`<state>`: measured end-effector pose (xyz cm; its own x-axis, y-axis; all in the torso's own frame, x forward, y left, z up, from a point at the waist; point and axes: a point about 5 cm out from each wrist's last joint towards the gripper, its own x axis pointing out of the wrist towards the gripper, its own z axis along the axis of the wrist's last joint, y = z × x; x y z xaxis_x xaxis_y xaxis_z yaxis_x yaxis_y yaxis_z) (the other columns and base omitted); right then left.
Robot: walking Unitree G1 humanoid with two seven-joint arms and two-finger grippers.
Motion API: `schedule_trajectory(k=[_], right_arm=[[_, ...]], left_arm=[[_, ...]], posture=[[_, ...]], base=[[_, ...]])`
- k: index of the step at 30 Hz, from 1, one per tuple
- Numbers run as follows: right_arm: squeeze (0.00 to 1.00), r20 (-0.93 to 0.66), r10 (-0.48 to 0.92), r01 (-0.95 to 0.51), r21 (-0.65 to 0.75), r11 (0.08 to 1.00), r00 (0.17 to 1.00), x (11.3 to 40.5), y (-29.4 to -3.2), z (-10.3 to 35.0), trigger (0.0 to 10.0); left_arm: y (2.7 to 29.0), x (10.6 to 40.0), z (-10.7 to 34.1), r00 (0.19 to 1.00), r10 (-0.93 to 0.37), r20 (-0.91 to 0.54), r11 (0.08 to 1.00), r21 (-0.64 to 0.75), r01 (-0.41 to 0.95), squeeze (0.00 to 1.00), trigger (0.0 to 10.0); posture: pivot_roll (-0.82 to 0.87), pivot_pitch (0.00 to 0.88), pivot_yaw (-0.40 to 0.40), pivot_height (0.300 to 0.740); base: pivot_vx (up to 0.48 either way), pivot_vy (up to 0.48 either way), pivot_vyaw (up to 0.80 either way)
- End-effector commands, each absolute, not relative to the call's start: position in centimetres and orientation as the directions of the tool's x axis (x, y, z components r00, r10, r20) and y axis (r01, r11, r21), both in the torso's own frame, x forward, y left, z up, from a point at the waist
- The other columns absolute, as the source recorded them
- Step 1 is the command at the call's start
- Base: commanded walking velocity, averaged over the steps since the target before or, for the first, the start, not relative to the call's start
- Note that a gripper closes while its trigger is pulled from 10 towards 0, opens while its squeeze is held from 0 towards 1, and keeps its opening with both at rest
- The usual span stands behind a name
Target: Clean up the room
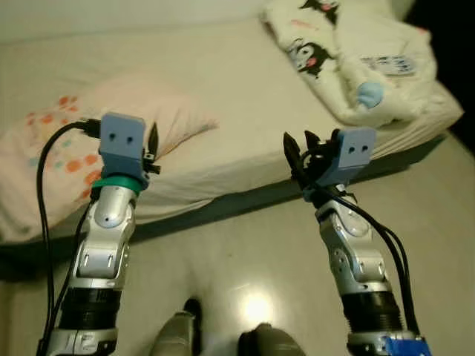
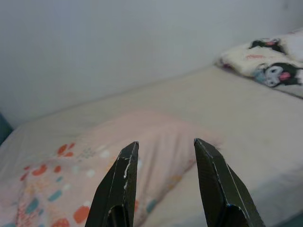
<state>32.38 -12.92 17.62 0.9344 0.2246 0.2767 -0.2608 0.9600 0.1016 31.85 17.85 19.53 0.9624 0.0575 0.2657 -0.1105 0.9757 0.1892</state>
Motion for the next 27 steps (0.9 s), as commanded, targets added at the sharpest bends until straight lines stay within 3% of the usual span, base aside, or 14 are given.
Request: schedule_trajectory(k=[1,9,27], right_arm=[[0.00,0.265,0.211,-0.244,0.100,0.964,0.941,32.27,-13.31,17.16,10.0],[0.00,0.263,0.219,-0.250,0.090,0.964,0.940,32.36,-13.16,17.10,10.0],[0.00,0.257,0.231,-0.259,0.078,0.963,0.938,32.47,-12.98,16.93,10.0]], left_arm=[[17.60,31.77,19.18,0.967,0.049,0.250,0.975,0.197,-0.100,0.00,10.0],[17.66,31.82,19.15,0.967,0.052,0.250,0.974,0.199,-0.104,0.00,10.0],[17.71,31.80,19.11,0.969,0.051,0.243,0.974,0.205,-0.102,0.00,10.0]], posture=[[-0.01,0.106,-0.010,0.740],[-0.01,0.104,-0.010,0.740],[-0.01,0.098,-0.014,0.740]], base=[[-0.285,0.000,0.00],[-0.277,0.000,0.12],[0.000,0.000,0.79]])
